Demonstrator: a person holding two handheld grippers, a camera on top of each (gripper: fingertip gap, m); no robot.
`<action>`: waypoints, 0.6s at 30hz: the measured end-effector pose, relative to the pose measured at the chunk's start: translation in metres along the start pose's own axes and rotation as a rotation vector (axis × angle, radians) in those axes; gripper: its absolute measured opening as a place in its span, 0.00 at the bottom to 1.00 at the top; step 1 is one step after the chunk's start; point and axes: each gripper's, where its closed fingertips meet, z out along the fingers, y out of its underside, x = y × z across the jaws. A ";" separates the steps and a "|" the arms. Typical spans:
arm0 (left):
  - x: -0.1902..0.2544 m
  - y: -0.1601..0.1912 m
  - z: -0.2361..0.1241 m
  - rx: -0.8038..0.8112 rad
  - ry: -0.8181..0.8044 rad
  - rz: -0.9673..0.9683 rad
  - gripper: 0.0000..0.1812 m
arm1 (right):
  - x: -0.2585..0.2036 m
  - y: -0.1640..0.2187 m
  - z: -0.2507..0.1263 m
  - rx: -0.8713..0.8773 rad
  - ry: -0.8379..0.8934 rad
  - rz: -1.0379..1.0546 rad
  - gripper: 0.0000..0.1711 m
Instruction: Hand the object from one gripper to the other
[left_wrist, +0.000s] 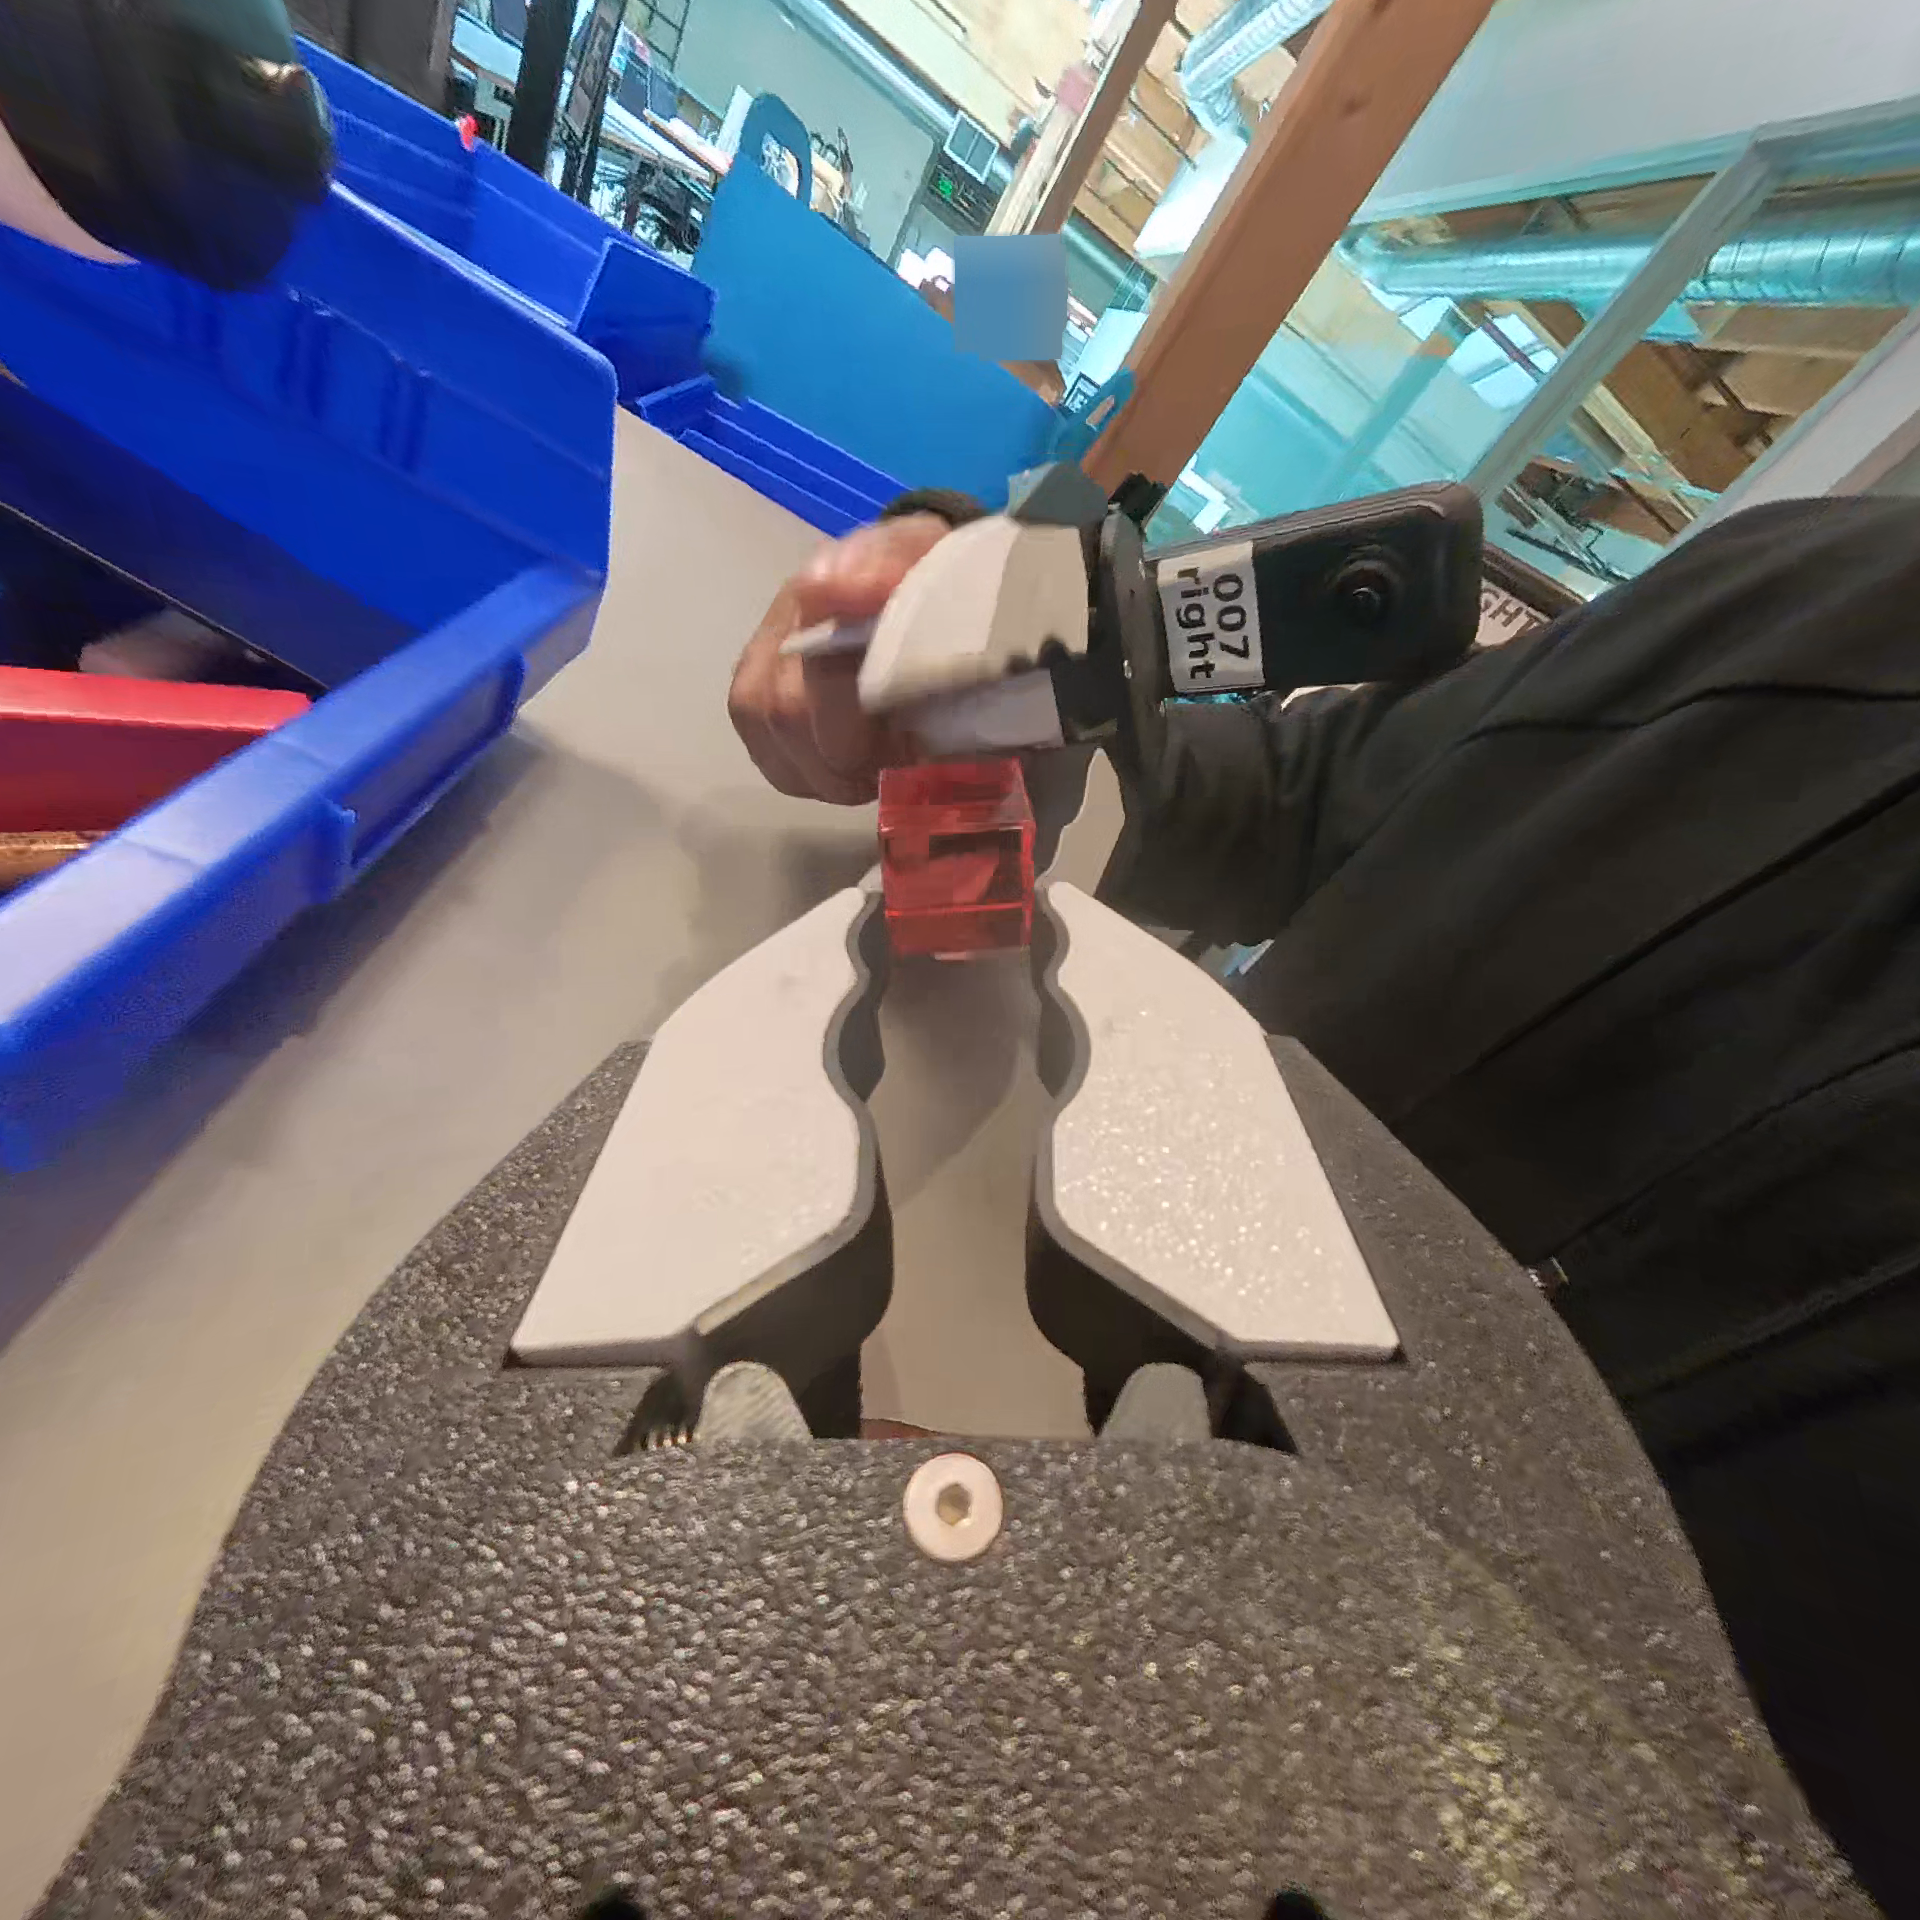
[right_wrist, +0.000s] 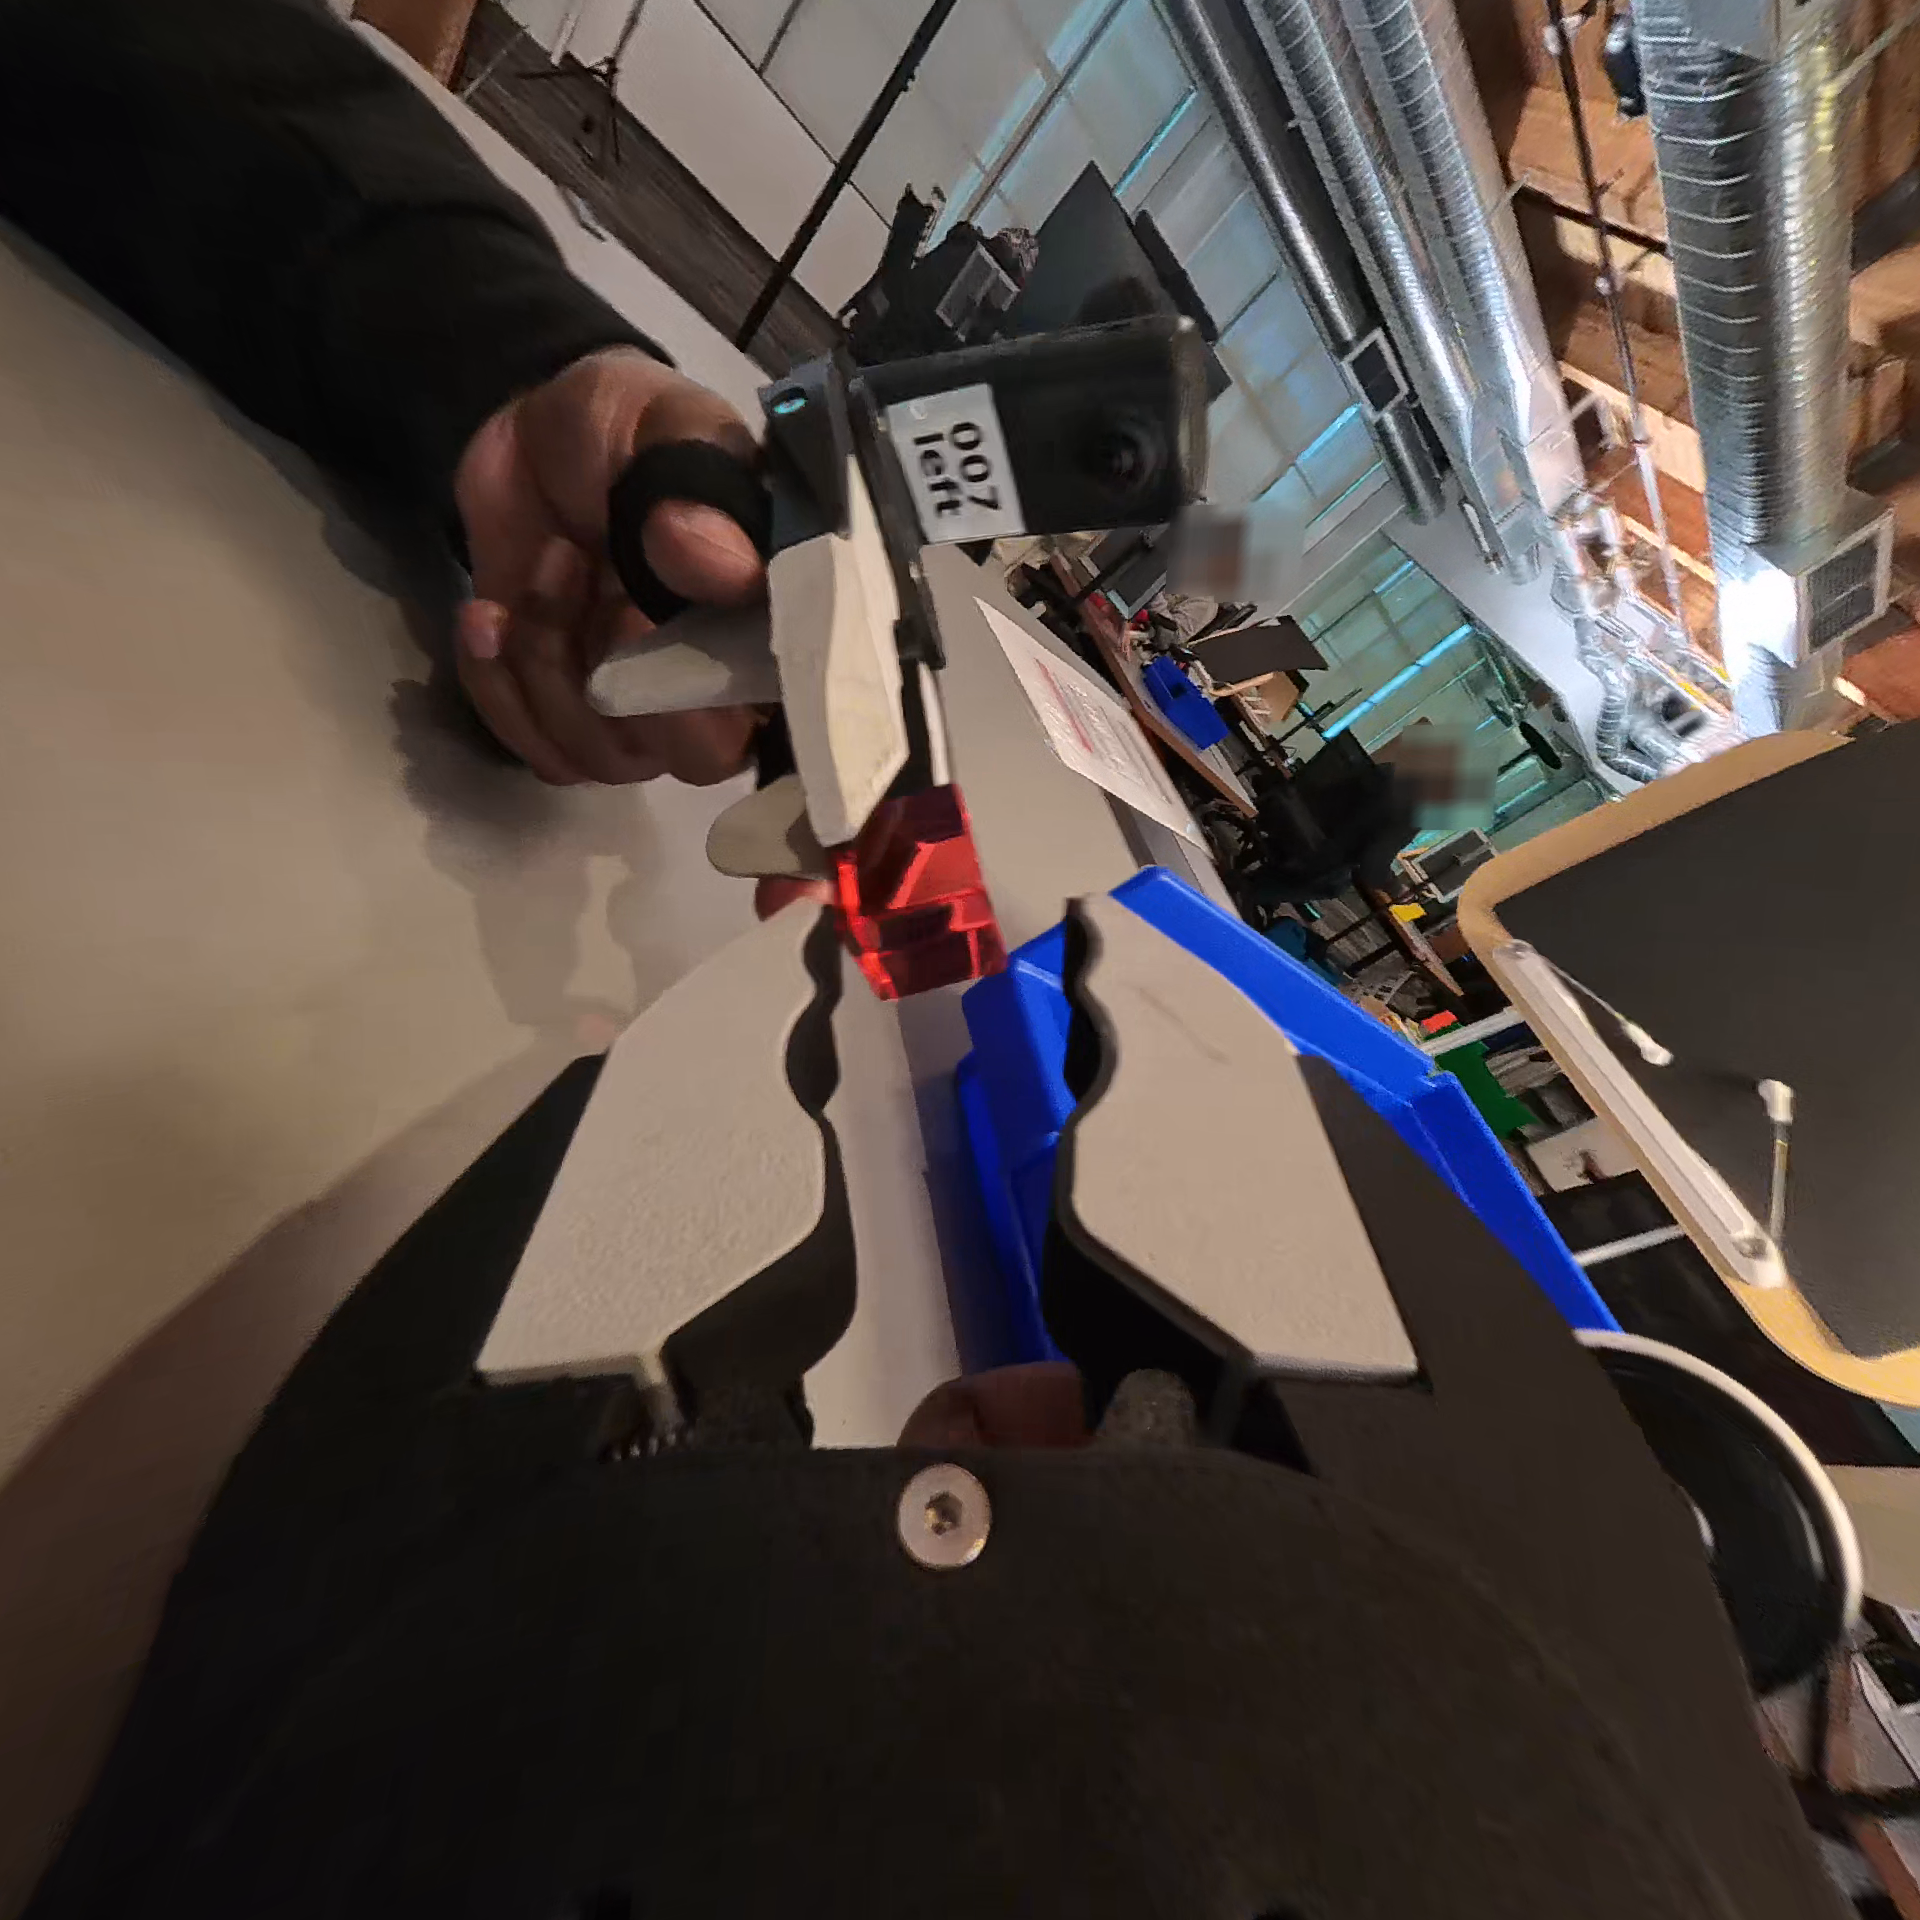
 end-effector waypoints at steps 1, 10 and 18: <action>0.000 0.000 0.000 0.002 -0.003 0.022 0.15 | -0.004 0.000 0.000 0.004 -0.022 0.006 0.20; -0.006 -0.019 -0.013 0.001 -0.330 0.820 0.26 | 0.004 0.012 0.002 -0.017 -0.159 0.495 0.16; 0.001 -0.017 -0.012 -0.046 -0.549 1.502 0.26 | -0.006 -0.001 -0.002 0.065 -0.421 0.952 0.16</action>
